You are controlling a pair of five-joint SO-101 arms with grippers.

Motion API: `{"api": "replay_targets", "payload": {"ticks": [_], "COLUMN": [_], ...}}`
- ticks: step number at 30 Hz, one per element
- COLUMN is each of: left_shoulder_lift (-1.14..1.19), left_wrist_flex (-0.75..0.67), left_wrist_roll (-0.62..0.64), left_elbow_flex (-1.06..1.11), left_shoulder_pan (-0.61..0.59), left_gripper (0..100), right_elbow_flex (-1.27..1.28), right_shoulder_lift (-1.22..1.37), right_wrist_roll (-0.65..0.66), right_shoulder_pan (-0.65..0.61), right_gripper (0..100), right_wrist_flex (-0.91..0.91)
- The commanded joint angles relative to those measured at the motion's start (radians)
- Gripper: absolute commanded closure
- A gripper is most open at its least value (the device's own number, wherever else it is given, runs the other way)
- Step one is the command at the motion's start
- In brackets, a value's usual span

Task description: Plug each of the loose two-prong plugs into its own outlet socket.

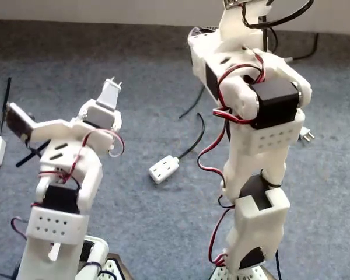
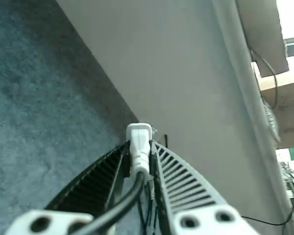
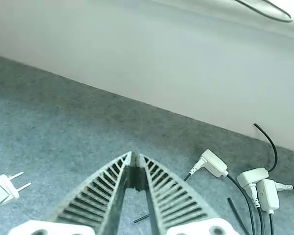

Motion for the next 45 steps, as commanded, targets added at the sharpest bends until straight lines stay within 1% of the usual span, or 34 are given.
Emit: {"api": "replay_targets", "payload": {"ticks": [1, 5, 10, 12, 14, 19, 24, 27, 30, 34, 37, 45], "left_shoulder_lift": [0.176, 0.394, 0.524, 0.552, 0.578, 0.674, 0.782, 0.819, 0.854, 0.914, 0.963, 0.993], "left_wrist_flex": [0.146, 0.353, 0.605, 0.677, 0.724, 0.773, 0.848, 0.858, 0.858, 0.850, 0.850, 0.852], "left_wrist_roll": [-0.106, -0.219, -0.356, -0.362, -0.333, -0.261, -0.207, -0.187, -0.163, -0.075, -0.032, -0.025], "left_elbow_flex": [-0.193, -0.403, -0.602, -0.654, -0.677, -0.676, -0.677, -0.680, -0.670, -0.628, -0.633, -0.625], "left_shoulder_pan": [0.004, 0.044, 0.137, 0.157, 0.165, 0.170, 0.272, 0.311, 0.308, 0.285, 0.272, 0.282], "left_gripper": [99, 99, 99, 99, 99, 99, 99, 99, 99, 99, 99, 99], "right_elbow_flex": [-0.030, -0.030, -0.030, -0.030, -0.030, -0.030, -0.030, -0.030, -0.030, -0.030, -0.030, -0.030], "right_shoulder_lift": [-0.027, -0.027, -0.027, -0.027, -0.027, -0.027, -0.027, -0.027, -0.027, -0.027, -0.027, -0.027], "right_wrist_roll": [0.005, 0.005, 0.005, 0.005, 0.005, 0.005, 0.005, 0.005, 0.005, 0.005, 0.005, 0.005], "right_shoulder_pan": [0.010, 0.010, 0.010, 0.010, 0.010, 0.008, 0.008, 0.008, 0.008, 0.007, 0.007, 0.007], "right_gripper": [99.1, 99.1, 99.1, 99.1, 99.1, 99.1, 99.1, 99.1, 99.1, 99.1, 99.1, 99.1], "right_wrist_flex": [0.038, 0.038, 0.036, 0.036, 0.036, 0.036, 0.036, 0.036, 0.038, 0.038, 0.038, 0.038]}}
